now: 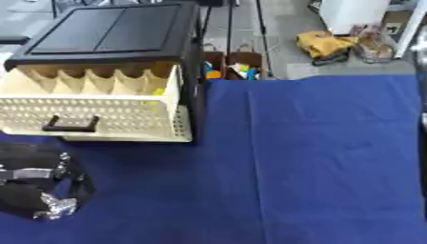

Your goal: Pick up objects from table and place into drawer.

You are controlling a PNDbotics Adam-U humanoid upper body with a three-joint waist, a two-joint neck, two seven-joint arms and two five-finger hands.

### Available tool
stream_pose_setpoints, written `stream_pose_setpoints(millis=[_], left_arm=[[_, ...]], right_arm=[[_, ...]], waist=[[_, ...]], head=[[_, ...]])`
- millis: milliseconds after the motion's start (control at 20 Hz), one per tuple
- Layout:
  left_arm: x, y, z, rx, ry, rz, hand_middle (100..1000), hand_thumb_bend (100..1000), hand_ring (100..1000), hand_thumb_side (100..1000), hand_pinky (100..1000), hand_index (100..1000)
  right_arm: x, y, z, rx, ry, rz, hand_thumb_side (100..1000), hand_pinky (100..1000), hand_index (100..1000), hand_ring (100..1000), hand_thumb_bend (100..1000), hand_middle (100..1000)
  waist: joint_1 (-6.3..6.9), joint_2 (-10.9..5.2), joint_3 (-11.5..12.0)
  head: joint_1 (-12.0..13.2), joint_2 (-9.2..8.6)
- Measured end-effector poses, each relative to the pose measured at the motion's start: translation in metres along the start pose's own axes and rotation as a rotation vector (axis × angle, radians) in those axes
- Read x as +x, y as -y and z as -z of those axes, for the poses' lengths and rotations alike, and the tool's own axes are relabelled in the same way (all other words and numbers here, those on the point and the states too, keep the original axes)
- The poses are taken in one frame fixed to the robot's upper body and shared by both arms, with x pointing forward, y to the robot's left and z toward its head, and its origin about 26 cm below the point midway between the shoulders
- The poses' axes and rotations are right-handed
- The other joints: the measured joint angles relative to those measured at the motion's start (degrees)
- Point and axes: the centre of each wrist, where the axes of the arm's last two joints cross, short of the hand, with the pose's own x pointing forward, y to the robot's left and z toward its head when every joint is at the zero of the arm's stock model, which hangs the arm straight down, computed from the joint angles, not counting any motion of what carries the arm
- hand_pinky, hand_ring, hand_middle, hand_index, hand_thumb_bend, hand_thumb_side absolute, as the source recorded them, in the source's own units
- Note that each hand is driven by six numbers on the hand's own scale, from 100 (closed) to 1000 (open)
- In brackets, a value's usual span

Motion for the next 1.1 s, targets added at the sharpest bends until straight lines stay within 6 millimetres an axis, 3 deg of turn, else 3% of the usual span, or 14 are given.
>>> stream_pose_setpoints(millis=[500, 1100], left_arm=[[-0.008, -0.003, -0.009, 0.091, -0.074, -0.001, 517, 100, 317, 1000, 100, 867], [-0.009, -0.011, -0.015, 0.181, -0.131, 0.01, 533, 100, 316, 1000, 100, 862]], right_arm=[[0.0, 0.0, 0.0, 0.0, -0.007, 0.005, 1000, 765, 662, 814, 224, 538], [-0.003, 0.001, -0.001, 0.007, -0.022, 0.005, 1000, 766, 651, 814, 231, 533]], waist=[[-0.27, 0.57, -0.26], [-0.23, 0.72, -0.91]], head=[[0.15, -0.55], [0.24, -1.11]])
